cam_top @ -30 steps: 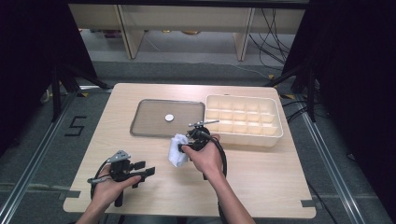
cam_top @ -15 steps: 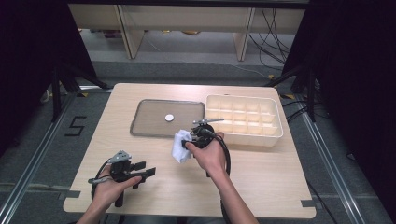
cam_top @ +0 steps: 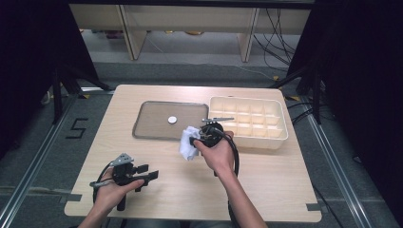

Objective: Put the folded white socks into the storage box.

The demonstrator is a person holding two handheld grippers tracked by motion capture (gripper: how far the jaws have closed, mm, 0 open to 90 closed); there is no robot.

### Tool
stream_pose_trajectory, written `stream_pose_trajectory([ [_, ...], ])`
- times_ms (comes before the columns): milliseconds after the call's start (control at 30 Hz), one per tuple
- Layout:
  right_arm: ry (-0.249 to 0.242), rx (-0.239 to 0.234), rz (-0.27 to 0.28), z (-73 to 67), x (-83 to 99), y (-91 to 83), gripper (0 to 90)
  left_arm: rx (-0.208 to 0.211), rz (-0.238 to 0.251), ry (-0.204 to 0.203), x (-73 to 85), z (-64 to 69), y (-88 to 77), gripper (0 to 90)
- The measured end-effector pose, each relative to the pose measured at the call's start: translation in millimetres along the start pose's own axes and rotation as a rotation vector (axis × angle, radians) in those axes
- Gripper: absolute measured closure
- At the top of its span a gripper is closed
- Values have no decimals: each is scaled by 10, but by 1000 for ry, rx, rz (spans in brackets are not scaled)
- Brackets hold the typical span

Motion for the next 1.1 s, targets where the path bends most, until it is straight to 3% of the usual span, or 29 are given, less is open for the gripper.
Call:
stream_pose_trajectory([
  [67,-12,3,7,17,-11,-9,691,2,-2,1,1,-1,1,400],
  [133,20,9,2,5,-13,-21,691,2,0,0,0,1,0,400],
  [167,-11,11,20,29,-23,-17,691,1,-1,0,-1,1,-1,400],
  [200,11,12,9,23,-22,-32,691,1,0,0,-1,1,0,400],
  [333,26,20,24,34,-47,-66,691,6,0,0,-1,1,1,400],
  [433,1,23,58,76,-82,-84,690,4,1,3,0,1,3,400],
  [533,3,27,66,93,-108,-117,690,4,0,-1,2,7,8,400],
  [567,26,32,56,89,-108,-132,690,4,-1,-5,2,7,9,400],
  [600,-1,37,71,113,-121,-126,690,5,-1,-4,1,7,8,400],
  [633,21,37,62,103,-118,-137,690,5,0,-3,0,6,8,400],
  [733,10,35,78,124,-131,-144,690,1,0,2,2,2,5,400],
  [767,32,38,69,116,-129,-154,690,2,1,1,3,4,7,400],
  [867,-3,38,90,147,-150,-155,690,4,1,2,1,6,7,400],
  [1100,7,57,111,198,-192,-193,690,2,0,2,2,1,2,400],
])
Point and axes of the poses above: each handheld gripper's, and its own axes: y roughly forward along the jaws, x roughly out of its underside, z roughly to its right, the point moved 4 cm from there along y, roughly forward along the jaws
